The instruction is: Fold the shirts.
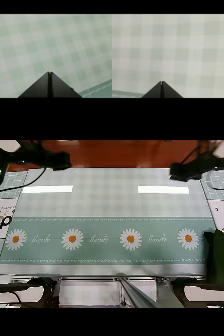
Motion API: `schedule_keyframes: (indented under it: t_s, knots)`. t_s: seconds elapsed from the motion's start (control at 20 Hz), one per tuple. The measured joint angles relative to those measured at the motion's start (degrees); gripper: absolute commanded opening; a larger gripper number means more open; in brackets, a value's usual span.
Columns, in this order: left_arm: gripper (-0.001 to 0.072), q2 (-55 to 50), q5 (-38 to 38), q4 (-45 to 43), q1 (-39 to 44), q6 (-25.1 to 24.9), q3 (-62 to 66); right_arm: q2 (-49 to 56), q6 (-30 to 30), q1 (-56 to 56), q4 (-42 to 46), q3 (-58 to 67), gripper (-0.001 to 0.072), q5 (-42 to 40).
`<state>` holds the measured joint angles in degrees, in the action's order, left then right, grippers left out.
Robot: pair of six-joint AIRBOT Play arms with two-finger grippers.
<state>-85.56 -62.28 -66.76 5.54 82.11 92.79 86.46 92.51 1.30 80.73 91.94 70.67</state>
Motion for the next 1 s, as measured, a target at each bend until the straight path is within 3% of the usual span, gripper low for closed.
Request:
schedule_keyframes:
  t_s: [0.15,0.35,1.0]
  knots:
    - [0.0018,-0.3,-1.2,-3.6,-0.7,4.4,-5.9,4.9,2.8,5.1,7.1,-1.2,0.0021,1.6]
    - [0.0018,0.6,2.0,-5.0,-1.2,6.7,-13.8,7.1,4.2,7.0,11.0,-2.7,0.0022,1.5]
    - [0.0018,0.8,3.4,-5.3,-0.9,7.5,-17.3,7.9,4.9,7.7,12.8,-3.2,0.0022,-3.0]
